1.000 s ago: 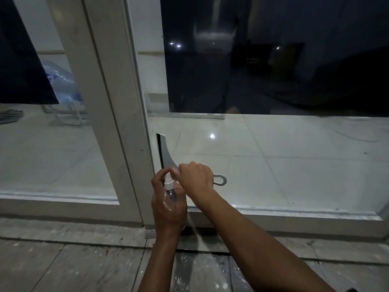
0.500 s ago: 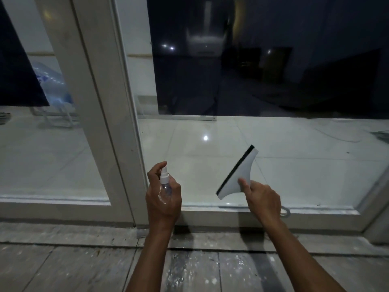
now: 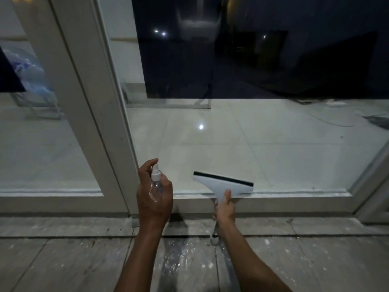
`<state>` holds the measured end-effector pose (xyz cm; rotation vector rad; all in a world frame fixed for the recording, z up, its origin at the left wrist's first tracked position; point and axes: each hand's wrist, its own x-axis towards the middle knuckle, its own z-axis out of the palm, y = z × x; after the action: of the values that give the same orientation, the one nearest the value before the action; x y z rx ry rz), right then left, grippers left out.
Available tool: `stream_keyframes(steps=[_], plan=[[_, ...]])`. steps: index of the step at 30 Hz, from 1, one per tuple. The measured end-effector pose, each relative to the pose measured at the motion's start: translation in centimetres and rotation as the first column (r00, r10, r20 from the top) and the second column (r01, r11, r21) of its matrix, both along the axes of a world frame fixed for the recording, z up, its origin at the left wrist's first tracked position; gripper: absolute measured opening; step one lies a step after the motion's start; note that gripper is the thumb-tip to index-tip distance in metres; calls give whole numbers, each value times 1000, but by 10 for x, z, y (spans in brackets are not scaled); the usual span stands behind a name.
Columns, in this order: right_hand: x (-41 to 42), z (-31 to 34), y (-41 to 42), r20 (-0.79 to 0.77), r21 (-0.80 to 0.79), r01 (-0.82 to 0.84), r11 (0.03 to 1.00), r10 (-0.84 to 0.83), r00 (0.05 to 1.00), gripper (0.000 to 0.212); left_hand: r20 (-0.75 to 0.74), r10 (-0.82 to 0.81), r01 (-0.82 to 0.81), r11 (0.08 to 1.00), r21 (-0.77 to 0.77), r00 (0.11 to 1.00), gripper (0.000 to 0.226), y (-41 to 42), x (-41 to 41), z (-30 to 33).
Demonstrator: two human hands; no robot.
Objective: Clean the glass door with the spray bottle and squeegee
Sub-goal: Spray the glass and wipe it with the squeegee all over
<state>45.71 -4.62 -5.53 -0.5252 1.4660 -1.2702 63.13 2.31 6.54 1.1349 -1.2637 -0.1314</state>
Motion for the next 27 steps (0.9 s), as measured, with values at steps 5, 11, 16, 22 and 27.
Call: stream_keyframes(steps=[5, 11, 16, 22, 27], plan=[[-7, -40, 16, -154, 68, -33, 997, 44, 987, 69, 10, -1, 1, 1000, 14, 1000, 37, 2, 1, -8], [-11, -28, 34, -418, -61, -70, 996, 38, 908, 66, -4, 19, -19, 999, 40, 1000, 37, 8, 7, -12], [32, 31, 33, -943, -58, -577, 814, 145, 299, 62, -49, 127, -125, 991, 48, 991, 34, 12, 27, -4], [104, 79, -6, -981, 159, -707, 689, 26, -194, 46, -7, 144, -144, 989, 44, 990, 34, 18, 31, -3], [93, 99, -24, -973, 78, -652, 755, -84, -213, 44, 12, 156, -157, 986, 61, 988, 35, 19, 36, -8]])
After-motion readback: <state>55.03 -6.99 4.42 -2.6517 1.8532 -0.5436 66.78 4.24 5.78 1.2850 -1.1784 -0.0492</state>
